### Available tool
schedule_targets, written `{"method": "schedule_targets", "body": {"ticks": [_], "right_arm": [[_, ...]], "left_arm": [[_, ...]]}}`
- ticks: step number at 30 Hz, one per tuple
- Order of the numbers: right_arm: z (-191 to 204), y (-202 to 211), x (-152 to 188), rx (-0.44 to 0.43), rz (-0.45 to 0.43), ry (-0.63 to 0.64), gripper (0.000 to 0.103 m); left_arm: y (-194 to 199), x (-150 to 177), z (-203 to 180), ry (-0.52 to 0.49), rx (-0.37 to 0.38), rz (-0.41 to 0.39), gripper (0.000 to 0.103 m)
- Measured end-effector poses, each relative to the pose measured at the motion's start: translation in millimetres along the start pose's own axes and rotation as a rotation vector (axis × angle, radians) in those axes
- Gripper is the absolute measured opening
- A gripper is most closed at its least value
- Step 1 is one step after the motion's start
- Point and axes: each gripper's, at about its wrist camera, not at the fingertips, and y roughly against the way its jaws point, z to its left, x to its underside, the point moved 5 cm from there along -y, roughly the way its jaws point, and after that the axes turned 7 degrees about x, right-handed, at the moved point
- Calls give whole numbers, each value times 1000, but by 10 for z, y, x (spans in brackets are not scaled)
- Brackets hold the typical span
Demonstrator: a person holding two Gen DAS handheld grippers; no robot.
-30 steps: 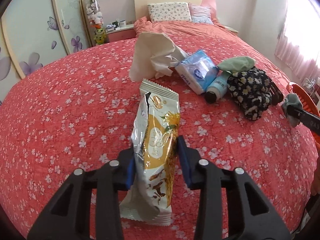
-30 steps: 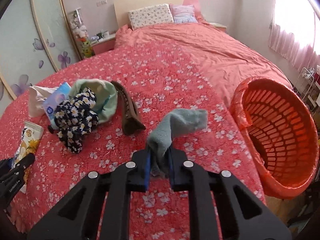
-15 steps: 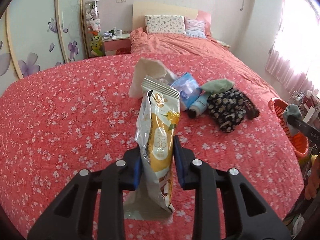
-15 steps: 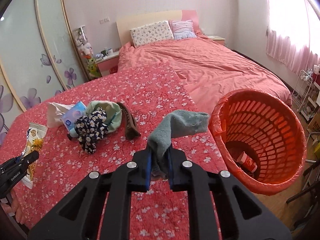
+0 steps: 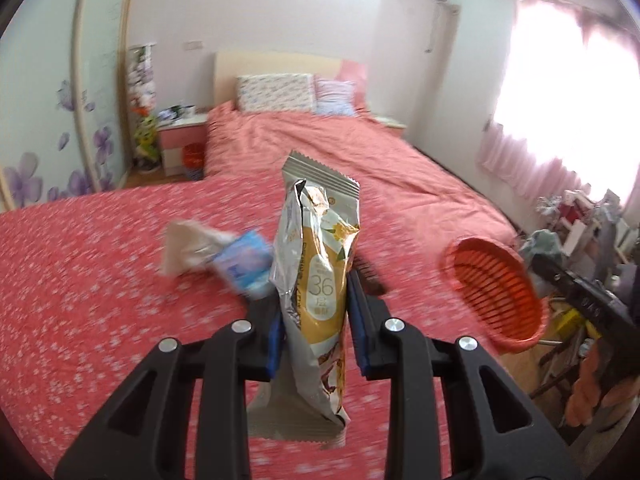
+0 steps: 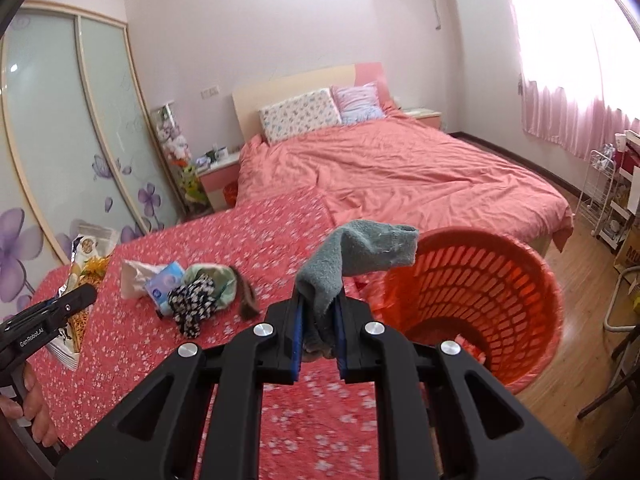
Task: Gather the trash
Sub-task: 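Carry bag and sock over the orange basket and open both tools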
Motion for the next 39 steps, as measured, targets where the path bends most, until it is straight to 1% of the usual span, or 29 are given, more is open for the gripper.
{"method": "schedule_targets", "body": {"ticks": [5,6,11,14,20,22,27,28,29,30,31,33,36,37,39], "right_arm": [[-318,78,-74,34,-27,-26,13],[-398,86,-89,42,-32,-33,13],[-684,36,-140,75,-40,-55,13],[-878,-52,-154,84,-32,-83,13],[-1167,-256,-169,94,-19,-126,13],[-1237,-320,-172,95,-16,-133,13],[-1417,-507,-157,103,-1,-158,16],[-1456,-528,-148,103,2,-163,16],[-1499,-569,-135,107,10,-170,20],[-1530,-602,-124,109,17,-175,25],[-1552,-634,-103,109,26,-183,28],[-1575,-686,-60,112,45,-192,38],[-1609,-706,-8,121,57,-193,48],[-1604,-701,12,121,60,-193,50],[-1618,-703,14,126,62,-185,58]], "left_arm": [[-155,-93,-628,-49,105,-6,28],[-189,-101,-703,-53,118,-4,28],[-481,-116,-1244,-79,219,22,28],[-690,-117,-1509,-90,266,46,28],[-1160,-71,-2009,-128,328,102,28],[-1273,-51,-2105,-139,339,118,29],[-1664,18,-2324,-173,337,166,32],[-1734,41,-2348,-174,328,174,36],[-1780,46,-2344,-174,324,181,39],[-1841,65,-2341,-175,318,191,43],[-1904,87,-2330,-175,309,201,47],[-2012,110,-2303,-175,295,219,50],[-2113,162,-2208,-166,270,238,53],[-2135,164,-2187,-161,262,238,54],[-2127,161,-2071,-150,245,235,54]]}}
